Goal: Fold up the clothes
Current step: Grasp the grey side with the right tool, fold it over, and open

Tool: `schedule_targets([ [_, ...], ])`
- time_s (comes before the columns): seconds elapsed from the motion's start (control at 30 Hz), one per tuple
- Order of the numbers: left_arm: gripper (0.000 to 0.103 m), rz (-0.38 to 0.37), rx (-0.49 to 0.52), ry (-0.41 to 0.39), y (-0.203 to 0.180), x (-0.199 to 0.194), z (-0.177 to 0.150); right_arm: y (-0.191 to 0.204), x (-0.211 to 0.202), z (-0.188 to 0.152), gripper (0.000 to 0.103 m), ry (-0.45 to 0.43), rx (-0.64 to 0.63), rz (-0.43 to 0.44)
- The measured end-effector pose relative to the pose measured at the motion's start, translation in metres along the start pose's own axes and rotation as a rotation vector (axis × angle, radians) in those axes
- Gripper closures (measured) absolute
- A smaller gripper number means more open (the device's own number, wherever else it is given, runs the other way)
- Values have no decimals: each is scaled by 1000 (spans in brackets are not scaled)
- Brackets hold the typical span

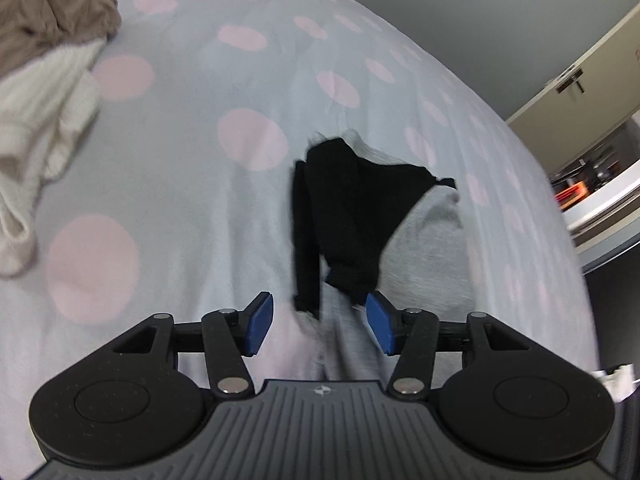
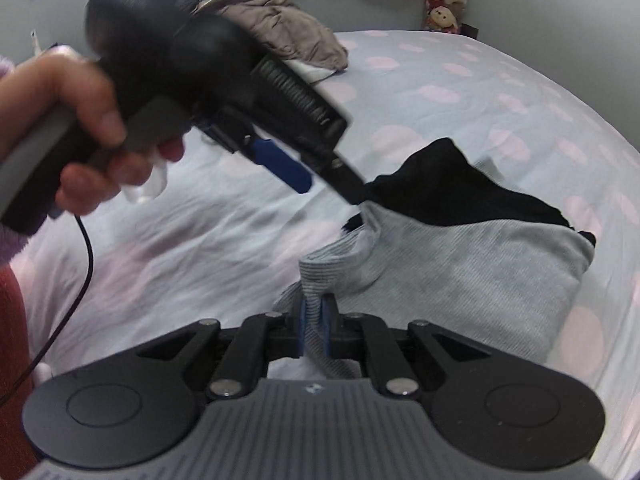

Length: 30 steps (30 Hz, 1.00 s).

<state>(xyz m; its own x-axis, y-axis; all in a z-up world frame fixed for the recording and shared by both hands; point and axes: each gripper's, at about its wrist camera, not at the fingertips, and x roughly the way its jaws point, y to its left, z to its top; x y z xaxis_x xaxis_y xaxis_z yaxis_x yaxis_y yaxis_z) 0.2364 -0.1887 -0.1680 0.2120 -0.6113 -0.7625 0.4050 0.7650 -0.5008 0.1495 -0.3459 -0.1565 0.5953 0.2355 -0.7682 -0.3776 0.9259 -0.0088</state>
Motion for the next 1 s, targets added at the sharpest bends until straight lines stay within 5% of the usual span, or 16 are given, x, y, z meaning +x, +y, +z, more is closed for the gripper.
schedule_targets([
  [0.2,51,24,65,78,-18,16,-16,10,-8,-18,90,-8,49,-22],
  [0.3,51,58,85,101,-24,23,-25,9,-19,-35,88,-11,69,-97],
  [0.4,51,61,61,124,-21,28,-33,8,-32,-55,73,-15,90,-196],
  [0.57,52,88,79,135,-24,30,-45,-7,-46,-85,73,-4,166,-343],
  [0.87,74,51,46,110,-21,30,-58,-32,-30,-96,73,-29,244,-387],
  [0.93,81,39,37,105,-18,31,-58,-33,-27,-97,81,-39,258,-384],
  [0.97,85,37,32,104,-18,31,-57,-34,-27,-98,95,-46,266,-388],
  [1.0,87,39,30,104,-18,31,-57,-33,-29,-99,95,-50,274,-391],
])
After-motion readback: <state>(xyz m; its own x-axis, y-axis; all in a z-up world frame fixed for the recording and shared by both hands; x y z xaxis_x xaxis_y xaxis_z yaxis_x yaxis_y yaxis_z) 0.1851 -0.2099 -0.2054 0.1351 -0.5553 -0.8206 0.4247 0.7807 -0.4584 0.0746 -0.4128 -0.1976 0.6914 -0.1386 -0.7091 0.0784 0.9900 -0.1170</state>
